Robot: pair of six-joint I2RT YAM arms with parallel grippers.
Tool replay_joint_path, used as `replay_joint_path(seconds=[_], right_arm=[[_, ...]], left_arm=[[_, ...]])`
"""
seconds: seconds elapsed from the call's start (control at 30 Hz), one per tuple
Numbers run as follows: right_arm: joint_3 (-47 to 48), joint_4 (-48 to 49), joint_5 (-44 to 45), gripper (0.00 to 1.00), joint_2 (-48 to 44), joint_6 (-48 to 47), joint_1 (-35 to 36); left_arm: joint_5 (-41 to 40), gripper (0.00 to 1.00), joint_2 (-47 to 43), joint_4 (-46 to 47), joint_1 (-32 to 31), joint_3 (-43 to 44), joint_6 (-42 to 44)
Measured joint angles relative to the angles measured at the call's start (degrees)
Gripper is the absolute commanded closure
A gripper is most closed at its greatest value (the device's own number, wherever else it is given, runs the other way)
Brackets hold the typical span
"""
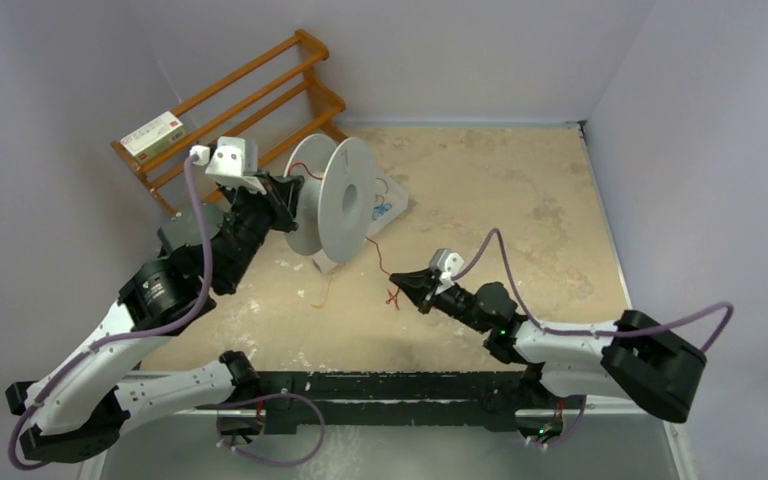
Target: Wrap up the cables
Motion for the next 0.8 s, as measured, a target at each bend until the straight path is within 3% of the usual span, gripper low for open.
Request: replay_joint_path(seconds=[0.33,0.8], right_arm=[[14.49,-1.57,-3.06,1.0,8.79,-3.15,6.62],[32.61,-24.94,-2.82,1.0,5.33,-7.23,8.15]], left_arm=[[-8.2,1.0,9.31,3.3,0.0,-0.15,-0.57],[-13.38,1.0,17.46,-1.95,0.0,-0.13,3.45]])
